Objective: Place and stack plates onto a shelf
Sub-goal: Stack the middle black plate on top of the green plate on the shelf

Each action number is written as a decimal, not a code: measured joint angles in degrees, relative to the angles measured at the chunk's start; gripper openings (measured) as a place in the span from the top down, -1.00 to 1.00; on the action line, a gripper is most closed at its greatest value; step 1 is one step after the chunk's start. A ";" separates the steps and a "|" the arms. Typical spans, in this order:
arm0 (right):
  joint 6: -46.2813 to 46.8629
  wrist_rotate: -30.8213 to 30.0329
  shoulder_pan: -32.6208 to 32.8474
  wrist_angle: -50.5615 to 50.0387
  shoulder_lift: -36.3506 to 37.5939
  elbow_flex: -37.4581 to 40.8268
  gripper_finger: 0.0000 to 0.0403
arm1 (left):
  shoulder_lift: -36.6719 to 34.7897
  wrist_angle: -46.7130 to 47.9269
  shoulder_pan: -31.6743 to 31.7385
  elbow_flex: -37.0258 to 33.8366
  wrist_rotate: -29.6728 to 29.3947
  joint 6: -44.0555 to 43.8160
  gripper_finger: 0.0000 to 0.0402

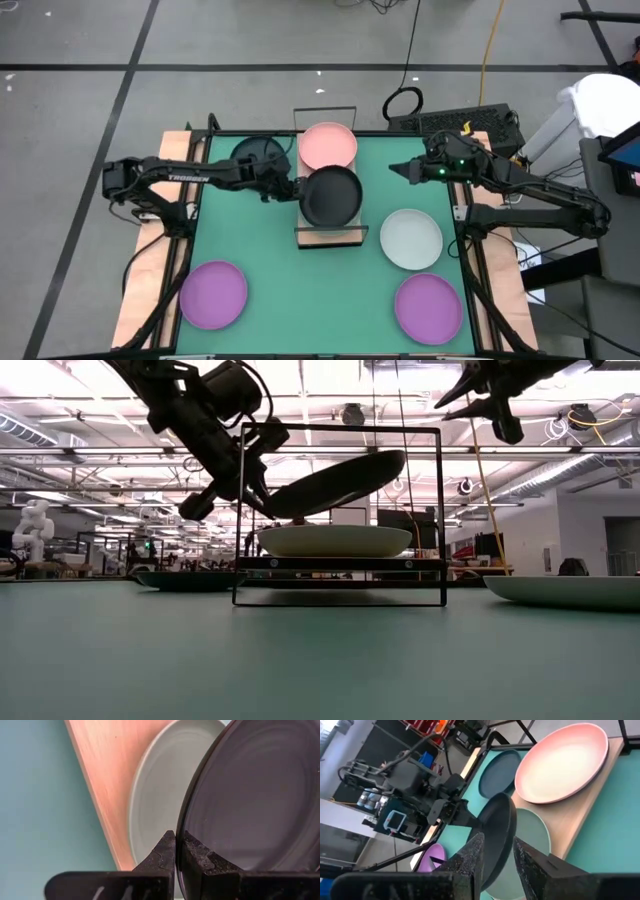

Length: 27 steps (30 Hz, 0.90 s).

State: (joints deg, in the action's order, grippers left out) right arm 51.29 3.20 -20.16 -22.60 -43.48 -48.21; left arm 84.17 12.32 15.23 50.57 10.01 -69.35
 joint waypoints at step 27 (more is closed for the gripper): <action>-1.45 -0.15 0.00 -0.79 0.00 0.00 0.56 | -0.01 2.84 -1.86 0.00 -4.17 -3.21 0.82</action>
State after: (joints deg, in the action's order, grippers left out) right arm 49.84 3.05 -20.16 -23.40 -43.48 -48.21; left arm 84.16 15.16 13.37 50.57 5.85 -72.56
